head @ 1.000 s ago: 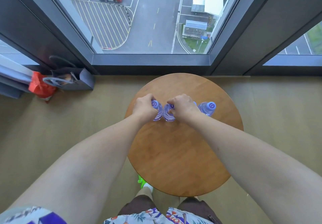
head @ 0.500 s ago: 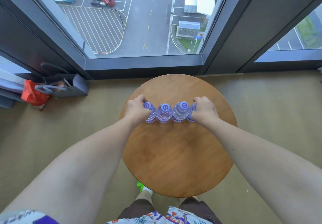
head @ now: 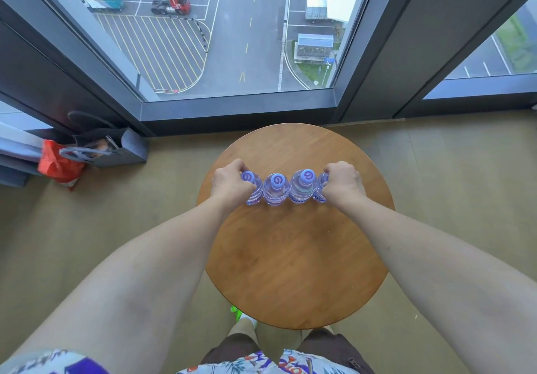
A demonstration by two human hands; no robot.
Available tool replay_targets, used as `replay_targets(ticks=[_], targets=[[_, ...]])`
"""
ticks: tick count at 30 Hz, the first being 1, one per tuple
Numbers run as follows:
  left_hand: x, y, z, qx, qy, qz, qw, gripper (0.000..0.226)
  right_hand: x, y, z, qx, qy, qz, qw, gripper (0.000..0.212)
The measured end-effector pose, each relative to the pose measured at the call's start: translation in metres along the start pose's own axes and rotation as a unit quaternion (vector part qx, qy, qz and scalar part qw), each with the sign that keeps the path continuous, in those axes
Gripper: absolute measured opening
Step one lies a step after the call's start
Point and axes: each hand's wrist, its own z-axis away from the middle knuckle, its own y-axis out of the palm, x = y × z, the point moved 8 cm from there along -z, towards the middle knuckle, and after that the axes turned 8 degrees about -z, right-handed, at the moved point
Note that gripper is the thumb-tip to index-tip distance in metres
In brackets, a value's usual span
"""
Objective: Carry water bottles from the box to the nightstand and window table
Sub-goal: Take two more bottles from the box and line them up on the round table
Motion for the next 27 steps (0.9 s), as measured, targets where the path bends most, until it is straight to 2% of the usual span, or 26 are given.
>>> replay_targets(ticks=[10,14,16,18,21,22,25,27], targets=[[-0.020,0.012,0.003,0.023,0.014,-0.002,1.000,0.019,-0.016,-0.015,0.002,-0.010,0.024,-0.004,1.000,0.041],[-0.019,0.012,0.002,0.034,0.014,-0.030,0.999,0.025,-0.011,-0.014,0.004,0.017,0.006,0.028,0.999,0.055],[-0.019,0.013,0.002,0.049,0.023,-0.056,0.997,0.031,0.001,-0.013,0.008,0.019,-0.043,0.059,0.997,0.067],[-0.023,0.017,0.005,0.066,0.043,-0.113,0.990,0.042,0.016,-0.012,0.011,0.015,-0.089,0.059,0.994,0.069],[-0.032,0.027,0.009,0.062,0.090,-0.223,0.969,0.071,0.030,-0.005,0.012,0.038,-0.114,0.067,0.991,0.053],[-0.040,0.031,0.011,0.051,0.123,-0.241,0.961,0.074,0.032,-0.004,0.012,0.042,-0.117,0.080,0.989,0.046],[-0.066,0.041,0.019,0.029,0.225,-0.260,0.938,0.057,0.037,0.000,0.011,0.040,-0.123,0.085,0.988,0.036],[-0.075,0.043,0.022,0.012,0.245,-0.254,0.935,0.041,0.036,0.000,0.011,0.033,-0.125,0.064,0.990,0.034]])
